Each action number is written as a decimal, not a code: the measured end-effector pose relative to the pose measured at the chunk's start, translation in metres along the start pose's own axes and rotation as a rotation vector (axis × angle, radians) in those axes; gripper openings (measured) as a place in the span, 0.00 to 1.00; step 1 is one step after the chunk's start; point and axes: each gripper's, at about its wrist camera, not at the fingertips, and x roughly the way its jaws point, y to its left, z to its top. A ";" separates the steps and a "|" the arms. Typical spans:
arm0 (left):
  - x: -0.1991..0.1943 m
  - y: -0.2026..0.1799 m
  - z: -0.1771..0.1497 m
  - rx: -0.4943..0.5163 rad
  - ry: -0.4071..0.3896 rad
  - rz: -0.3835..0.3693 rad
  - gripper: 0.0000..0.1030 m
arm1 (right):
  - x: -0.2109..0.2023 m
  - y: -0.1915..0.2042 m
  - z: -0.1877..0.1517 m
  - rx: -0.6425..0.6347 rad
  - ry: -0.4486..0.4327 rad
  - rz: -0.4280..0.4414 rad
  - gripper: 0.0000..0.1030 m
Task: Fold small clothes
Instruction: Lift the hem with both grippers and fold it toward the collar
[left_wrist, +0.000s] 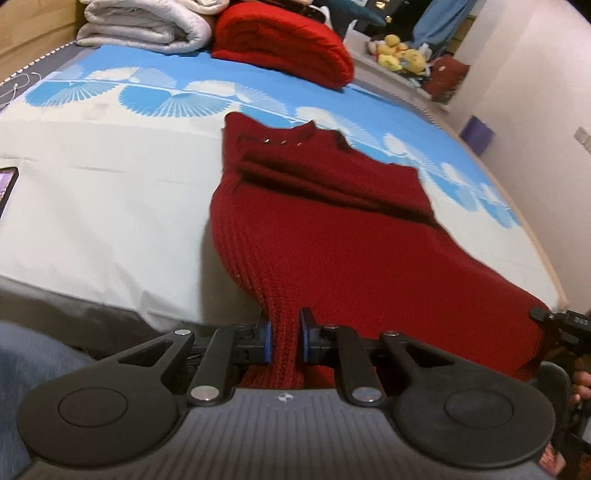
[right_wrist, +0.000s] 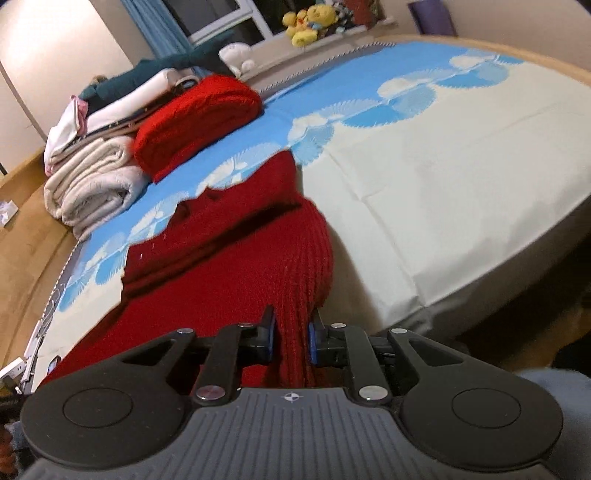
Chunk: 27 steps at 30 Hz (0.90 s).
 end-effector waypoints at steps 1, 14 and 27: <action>-0.006 0.000 -0.003 -0.007 -0.001 -0.012 0.15 | -0.008 -0.001 0.000 0.010 -0.008 -0.005 0.16; 0.026 -0.002 0.113 -0.043 -0.063 -0.079 0.14 | 0.035 0.042 0.096 0.033 -0.046 0.041 0.15; 0.265 0.092 0.291 -0.389 0.146 0.116 0.32 | 0.311 0.031 0.231 0.308 0.091 -0.141 0.41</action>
